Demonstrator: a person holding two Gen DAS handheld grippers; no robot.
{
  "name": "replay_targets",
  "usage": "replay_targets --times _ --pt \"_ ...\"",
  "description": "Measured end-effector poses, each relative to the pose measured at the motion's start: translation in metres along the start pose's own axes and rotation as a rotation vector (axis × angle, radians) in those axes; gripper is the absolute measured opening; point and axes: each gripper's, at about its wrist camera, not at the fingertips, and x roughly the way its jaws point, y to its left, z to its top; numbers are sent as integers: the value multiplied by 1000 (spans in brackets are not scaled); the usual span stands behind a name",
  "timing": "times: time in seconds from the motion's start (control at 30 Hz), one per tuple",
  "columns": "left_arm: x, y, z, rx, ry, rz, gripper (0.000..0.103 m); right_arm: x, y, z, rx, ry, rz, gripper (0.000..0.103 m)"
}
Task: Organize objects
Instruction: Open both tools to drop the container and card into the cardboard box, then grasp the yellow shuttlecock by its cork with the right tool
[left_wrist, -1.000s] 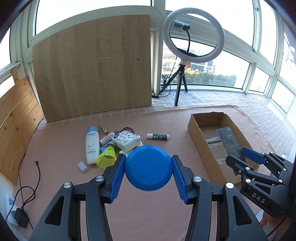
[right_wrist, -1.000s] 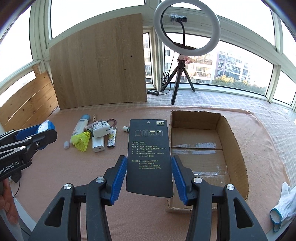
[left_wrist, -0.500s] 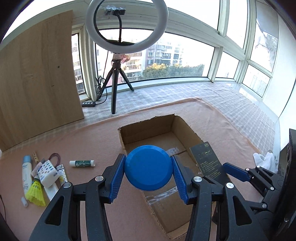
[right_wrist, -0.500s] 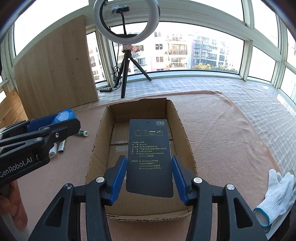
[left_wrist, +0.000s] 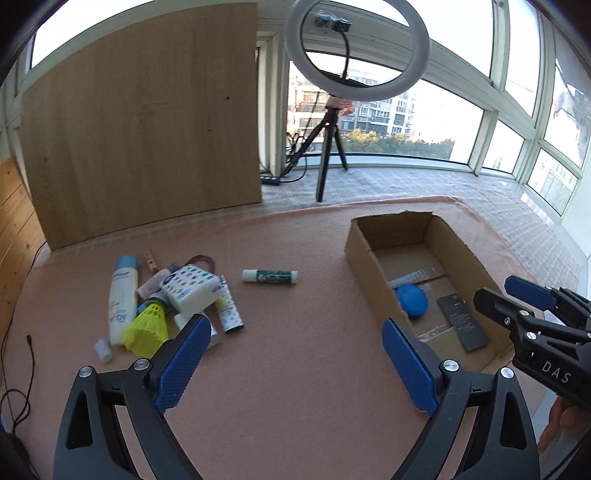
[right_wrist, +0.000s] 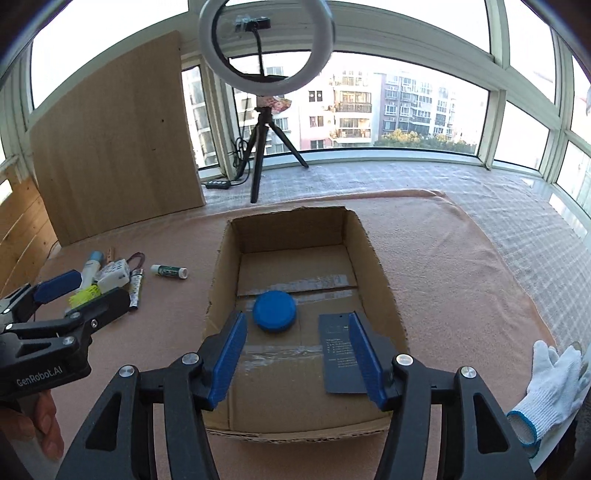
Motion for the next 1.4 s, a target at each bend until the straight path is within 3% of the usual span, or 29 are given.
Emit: replay_targets --times 0.13,0.27,0.37,0.53,0.57,0.6,0.67,0.8,0.9,1.1,1.17,1.4 --pt "-24 82 -37 -126 25 102 96 17 75 1 -123 34 119 54" --pt "-53 154 -76 -245 42 203 96 52 156 -14 -222 131 256 54" --pt "-73 196 -104 -320 47 263 96 76 216 -29 -327 153 277 54" --pt "-98 240 -140 -390 43 316 96 108 280 -30 -428 89 250 53" --pt "-100 245 -144 -399 41 319 96 115 288 -28 -439 81 235 49" --pt "-102 249 -148 -406 38 319 96 122 295 -26 -451 88 226 29" --pt "-102 256 -152 -420 31 317 96 132 301 -25 -460 118 217 1" --pt "-89 256 -152 -437 14 259 96 120 297 -26 -446 112 232 1" --pt "-72 240 -146 -418 -12 147 95 100 291 -38 -430 136 270 1" --pt "-41 190 -143 -273 9 100 90 65 280 -72 -386 197 346 1" --pt "-35 179 -145 -262 25 81 82 57 276 -82 -380 210 363 1" --pt "-22 171 -153 -267 41 0 74 43 261 -95 -365 227 376 1"
